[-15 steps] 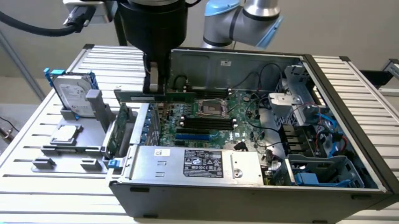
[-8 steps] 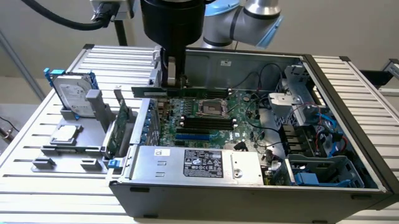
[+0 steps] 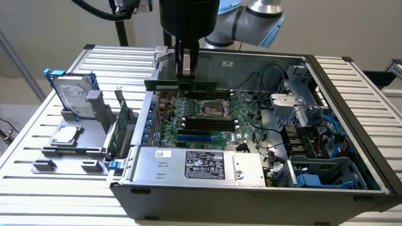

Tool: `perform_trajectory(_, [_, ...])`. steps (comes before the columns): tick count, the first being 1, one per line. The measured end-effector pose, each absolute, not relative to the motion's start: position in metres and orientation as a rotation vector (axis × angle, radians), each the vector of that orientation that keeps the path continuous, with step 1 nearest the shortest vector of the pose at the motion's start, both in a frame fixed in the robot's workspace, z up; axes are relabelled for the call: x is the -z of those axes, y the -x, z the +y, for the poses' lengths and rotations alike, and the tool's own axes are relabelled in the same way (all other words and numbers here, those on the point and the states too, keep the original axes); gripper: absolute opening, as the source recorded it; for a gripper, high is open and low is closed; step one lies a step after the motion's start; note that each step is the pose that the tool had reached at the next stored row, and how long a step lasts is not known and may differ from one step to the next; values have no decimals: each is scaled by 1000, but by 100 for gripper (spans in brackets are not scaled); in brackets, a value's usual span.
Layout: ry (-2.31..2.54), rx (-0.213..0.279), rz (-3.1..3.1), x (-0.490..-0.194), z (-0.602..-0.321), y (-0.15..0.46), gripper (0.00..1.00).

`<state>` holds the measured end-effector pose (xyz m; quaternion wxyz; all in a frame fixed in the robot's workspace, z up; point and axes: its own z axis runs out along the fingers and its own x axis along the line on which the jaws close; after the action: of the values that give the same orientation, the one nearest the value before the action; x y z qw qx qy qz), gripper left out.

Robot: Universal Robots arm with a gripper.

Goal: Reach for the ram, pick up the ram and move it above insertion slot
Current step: 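Pick up the ram and move it above insertion slot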

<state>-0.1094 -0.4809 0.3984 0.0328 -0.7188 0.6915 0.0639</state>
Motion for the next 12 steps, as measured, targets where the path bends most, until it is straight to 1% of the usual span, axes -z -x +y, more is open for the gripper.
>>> perform_trajectory(12, [2214, -192, 2131, -397, -448, 86, 13])
